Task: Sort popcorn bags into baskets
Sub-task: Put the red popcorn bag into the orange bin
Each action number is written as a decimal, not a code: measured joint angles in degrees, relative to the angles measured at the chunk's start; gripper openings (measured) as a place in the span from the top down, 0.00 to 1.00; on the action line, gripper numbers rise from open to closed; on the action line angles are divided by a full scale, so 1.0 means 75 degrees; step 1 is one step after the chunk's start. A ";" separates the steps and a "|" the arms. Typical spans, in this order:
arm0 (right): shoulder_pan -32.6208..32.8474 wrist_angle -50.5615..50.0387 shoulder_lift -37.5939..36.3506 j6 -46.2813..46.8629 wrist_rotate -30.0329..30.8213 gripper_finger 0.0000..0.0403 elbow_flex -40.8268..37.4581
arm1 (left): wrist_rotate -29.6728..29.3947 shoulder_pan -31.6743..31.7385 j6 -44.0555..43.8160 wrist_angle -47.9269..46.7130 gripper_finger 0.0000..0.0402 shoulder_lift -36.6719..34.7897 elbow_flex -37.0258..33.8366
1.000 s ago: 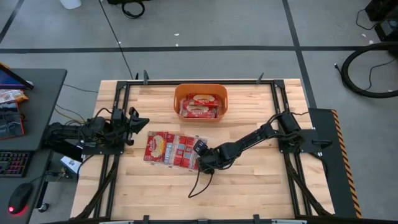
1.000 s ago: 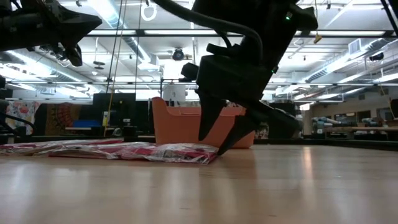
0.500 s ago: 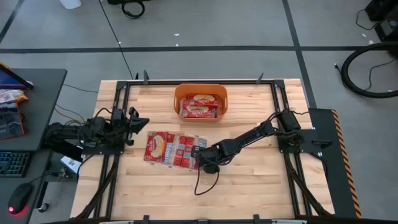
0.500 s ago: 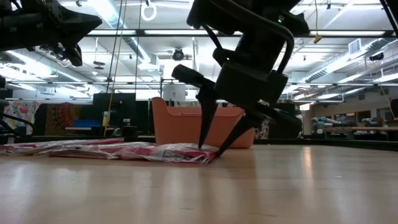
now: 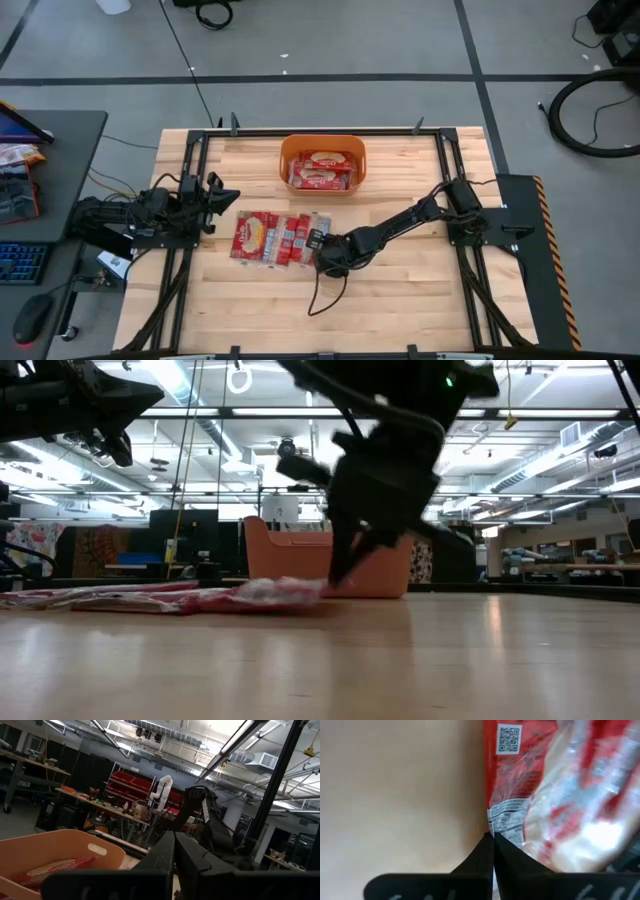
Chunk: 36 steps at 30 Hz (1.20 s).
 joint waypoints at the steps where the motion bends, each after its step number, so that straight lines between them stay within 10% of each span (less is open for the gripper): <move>1: 0.0032 -0.0183 0.0000 -0.0123 0.0245 0.98 0.0174 | 0.0000 -0.0001 0.0000 -0.0005 0.96 0.0000 0.0001; 19: -0.0446 -0.4569 -0.0029 0.1433 0.2649 0.99 0.3979 | 0.0003 -0.0003 0.0000 -0.0003 0.96 0.0000 0.0000; 27: -0.1223 -0.5501 -0.0045 0.3676 -0.1218 0.91 0.4680 | 0.0000 -0.0003 0.0000 -0.0006 0.96 0.0000 0.0000; 36: -0.0958 -0.4143 -0.0030 0.3957 -0.2589 0.72 0.3218 | 0.0000 0.0000 0.0000 -0.0003 0.96 0.0000 0.0003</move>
